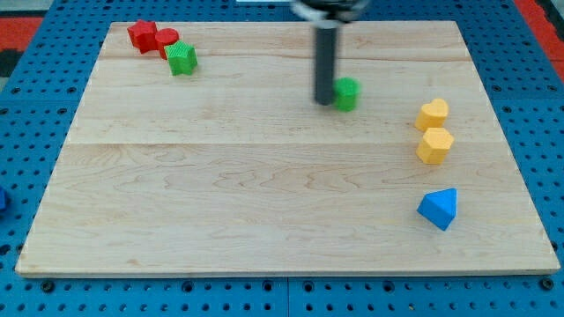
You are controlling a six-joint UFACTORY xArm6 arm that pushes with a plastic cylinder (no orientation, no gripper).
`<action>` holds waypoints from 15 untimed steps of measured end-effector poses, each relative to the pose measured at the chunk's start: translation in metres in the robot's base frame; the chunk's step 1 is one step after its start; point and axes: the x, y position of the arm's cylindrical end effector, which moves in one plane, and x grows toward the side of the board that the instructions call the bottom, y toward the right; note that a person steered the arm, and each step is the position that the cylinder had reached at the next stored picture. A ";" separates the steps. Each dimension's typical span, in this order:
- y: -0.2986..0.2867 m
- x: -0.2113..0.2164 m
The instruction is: Push the green star to the top of the green circle
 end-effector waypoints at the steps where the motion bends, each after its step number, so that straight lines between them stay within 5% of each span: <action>1: 0.049 -0.009; 3: 0.001 -0.035; 5: -0.240 0.005; 6: -0.333 -0.019; 7: -0.340 -0.067; 9: -0.218 -0.079; 11: -0.224 -0.116; 13: -0.100 -0.045; 14: -0.013 -0.045; 15: -0.032 -0.049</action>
